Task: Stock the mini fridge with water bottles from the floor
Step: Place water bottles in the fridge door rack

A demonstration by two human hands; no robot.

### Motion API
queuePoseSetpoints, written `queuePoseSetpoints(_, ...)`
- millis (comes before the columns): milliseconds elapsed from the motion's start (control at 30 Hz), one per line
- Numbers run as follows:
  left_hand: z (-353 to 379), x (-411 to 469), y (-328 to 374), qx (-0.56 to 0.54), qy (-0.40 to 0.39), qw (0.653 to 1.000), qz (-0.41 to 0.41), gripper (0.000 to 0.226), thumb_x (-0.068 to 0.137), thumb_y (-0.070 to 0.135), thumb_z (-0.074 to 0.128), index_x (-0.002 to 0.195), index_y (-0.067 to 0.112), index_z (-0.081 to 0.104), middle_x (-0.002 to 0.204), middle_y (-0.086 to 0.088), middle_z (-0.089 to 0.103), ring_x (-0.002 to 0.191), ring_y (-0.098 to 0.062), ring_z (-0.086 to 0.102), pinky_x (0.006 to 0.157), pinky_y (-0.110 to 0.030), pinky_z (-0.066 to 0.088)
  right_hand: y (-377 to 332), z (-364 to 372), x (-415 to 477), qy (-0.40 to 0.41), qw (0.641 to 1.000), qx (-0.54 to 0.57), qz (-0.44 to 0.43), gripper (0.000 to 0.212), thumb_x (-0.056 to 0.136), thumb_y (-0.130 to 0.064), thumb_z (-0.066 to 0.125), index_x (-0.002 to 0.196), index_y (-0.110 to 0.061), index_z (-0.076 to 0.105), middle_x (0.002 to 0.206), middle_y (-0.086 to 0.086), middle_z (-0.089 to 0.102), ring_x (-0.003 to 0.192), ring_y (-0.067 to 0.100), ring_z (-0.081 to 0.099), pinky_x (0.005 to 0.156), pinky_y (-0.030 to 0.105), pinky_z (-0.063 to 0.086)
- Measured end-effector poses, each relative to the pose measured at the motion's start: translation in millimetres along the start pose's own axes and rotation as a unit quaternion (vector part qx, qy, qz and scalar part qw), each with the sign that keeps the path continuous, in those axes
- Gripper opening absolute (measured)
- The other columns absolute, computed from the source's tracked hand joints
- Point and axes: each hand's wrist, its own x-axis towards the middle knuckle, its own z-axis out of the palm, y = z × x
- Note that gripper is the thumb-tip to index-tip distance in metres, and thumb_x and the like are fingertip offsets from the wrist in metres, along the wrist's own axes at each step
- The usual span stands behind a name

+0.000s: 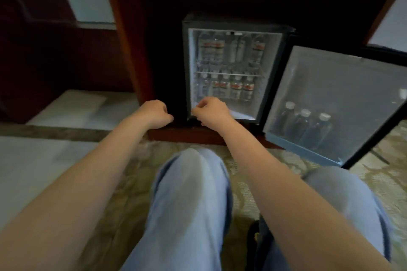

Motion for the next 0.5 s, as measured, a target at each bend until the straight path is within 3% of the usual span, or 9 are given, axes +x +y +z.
queuePoseSetpoints(233, 22, -82, -133, -0.031, 0.013, 0.986, -0.164, 0.022, 0.086, 0.027, 0.059, 0.079, 0.006, 0.058, 0.081, -0.014, 0.058, 0.078, -0.027, 0.054, 0.067, -0.030, 0.040, -60, 118, -37, -0.142, 0.979, -0.120, -0.089, 0.025, 0.088, -0.034, 0.055, 0.104, -0.017, 0.062, 0.107, 0.005, 0.063, 0.096, 0.024, 0.059, 0.081, 0.036, 0.051)
queuePoseSetpoints(367, 52, -137, -195, -0.043, 0.007, 0.969, -0.244, 0.030, 0.087, 0.027, 0.057, 0.093, -0.001, 0.065, 0.097, -0.019, 0.063, 0.094, -0.032, 0.059, 0.077, -0.033, 0.045, -68, 183, -64, -0.216, 0.955, -0.159, -0.126, 0.025, 0.089, -0.031, 0.053, 0.102, -0.013, 0.064, 0.106, 0.006, 0.065, 0.092, 0.023, 0.058, 0.079, 0.033, 0.049)
queuePoseSetpoints(500, 83, -205, -251, -0.062, 0.009, 0.940, -0.335, 0.021, 0.089, 0.026, 0.054, 0.087, 0.005, 0.052, 0.091, -0.012, 0.054, 0.083, -0.027, 0.051, 0.074, -0.032, 0.041, -65, 238, -93, -0.297, 0.927, -0.184, -0.135, 0.027, 0.089, -0.030, 0.054, 0.107, -0.011, 0.062, 0.105, 0.006, 0.063, 0.093, 0.024, 0.062, 0.084, 0.040, 0.054)
